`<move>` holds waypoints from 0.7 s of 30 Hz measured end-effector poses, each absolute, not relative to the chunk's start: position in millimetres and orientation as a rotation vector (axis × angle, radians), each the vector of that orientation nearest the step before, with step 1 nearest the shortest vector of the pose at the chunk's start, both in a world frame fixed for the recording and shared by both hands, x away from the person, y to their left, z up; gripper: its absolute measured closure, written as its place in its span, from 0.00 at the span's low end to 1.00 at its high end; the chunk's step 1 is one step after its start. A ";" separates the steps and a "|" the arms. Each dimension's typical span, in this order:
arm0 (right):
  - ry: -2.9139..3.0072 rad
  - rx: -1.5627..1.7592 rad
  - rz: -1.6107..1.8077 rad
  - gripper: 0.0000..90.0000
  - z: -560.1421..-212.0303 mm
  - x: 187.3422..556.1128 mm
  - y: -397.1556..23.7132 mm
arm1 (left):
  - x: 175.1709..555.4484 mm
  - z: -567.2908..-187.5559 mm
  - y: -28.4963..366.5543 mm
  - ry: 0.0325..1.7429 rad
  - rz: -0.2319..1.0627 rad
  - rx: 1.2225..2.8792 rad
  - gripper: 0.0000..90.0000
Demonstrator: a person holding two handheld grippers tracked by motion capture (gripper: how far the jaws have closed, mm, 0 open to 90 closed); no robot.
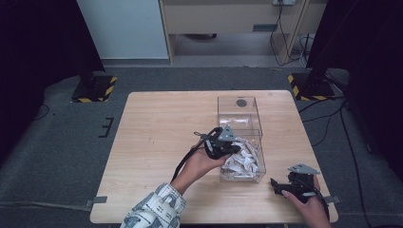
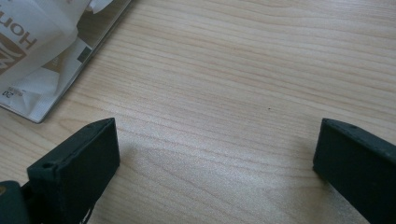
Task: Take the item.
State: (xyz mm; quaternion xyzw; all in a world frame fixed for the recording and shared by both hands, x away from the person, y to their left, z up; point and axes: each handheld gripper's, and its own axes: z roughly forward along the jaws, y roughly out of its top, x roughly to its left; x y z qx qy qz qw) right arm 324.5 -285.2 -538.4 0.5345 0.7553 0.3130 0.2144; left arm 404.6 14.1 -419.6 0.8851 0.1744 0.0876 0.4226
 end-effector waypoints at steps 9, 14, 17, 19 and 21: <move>2.097 1.483 0.868 0.01 -538.3 324.6 -285.3 | 405.7 -414.9 17.8 0.434 0.211 2.195 1.00; 2.097 1.483 0.868 0.01 -538.3 324.5 -285.3 | 404.9 -411.7 20.0 0.421 0.213 2.181 1.00; 2.095 1.485 0.869 0.01 -538.3 324.4 -285.1 | 404.5 -410.2 21.9 0.416 0.212 2.174 1.00; 2.096 1.484 0.868 0.01 -538.3 324.5 -285.2 | 404.6 -409.3 23.4 0.416 0.210 2.168 1.00; 2.096 1.484 0.868 0.01 -538.3 324.5 -285.1 | 404.4 -408.1 24.2 0.413 0.209 2.161 1.00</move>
